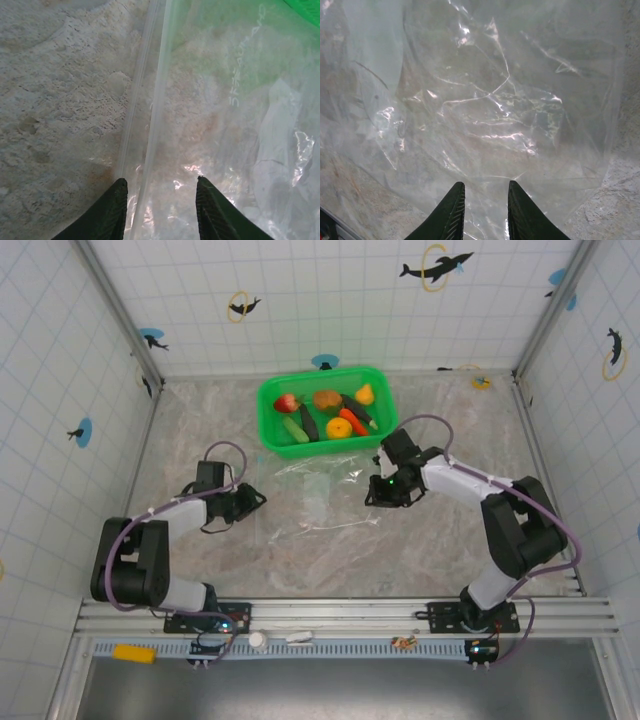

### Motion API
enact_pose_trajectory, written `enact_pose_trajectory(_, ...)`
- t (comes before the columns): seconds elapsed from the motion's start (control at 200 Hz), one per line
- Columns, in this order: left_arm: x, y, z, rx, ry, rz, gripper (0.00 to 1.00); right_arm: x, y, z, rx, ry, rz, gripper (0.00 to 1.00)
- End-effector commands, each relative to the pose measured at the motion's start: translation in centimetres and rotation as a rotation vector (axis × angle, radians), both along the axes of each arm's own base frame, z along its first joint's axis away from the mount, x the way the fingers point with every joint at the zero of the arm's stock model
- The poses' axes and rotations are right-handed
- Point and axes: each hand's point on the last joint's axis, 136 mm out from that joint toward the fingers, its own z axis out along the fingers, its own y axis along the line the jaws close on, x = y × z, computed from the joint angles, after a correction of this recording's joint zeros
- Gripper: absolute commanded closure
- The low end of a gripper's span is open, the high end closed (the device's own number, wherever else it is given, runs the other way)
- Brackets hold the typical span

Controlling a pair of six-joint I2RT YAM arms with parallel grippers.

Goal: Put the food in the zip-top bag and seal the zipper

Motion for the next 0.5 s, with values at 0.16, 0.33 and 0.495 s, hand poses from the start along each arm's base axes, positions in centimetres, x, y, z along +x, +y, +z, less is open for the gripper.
enact_pose_trajectory(0.16,1.4,-1.7,2.4,-0.082,-0.087,-0.093,0.96,0.9,0.8,1.5,0.002,-0.031,0.024,0.75)
enact_pose_trajectory(0.33,1.3,-2.6,3.8,-0.123,-0.098,-0.097,1.0,2.2,1.9,3.7,0.03,-0.072,0.016,0.71)
enact_pose_trajectory(0.495,0.8,-6.1,6.7,-0.093,-0.176,-0.205,1.0,3.2,5.0,7.0,0.08,-0.133,0.058,0.62)
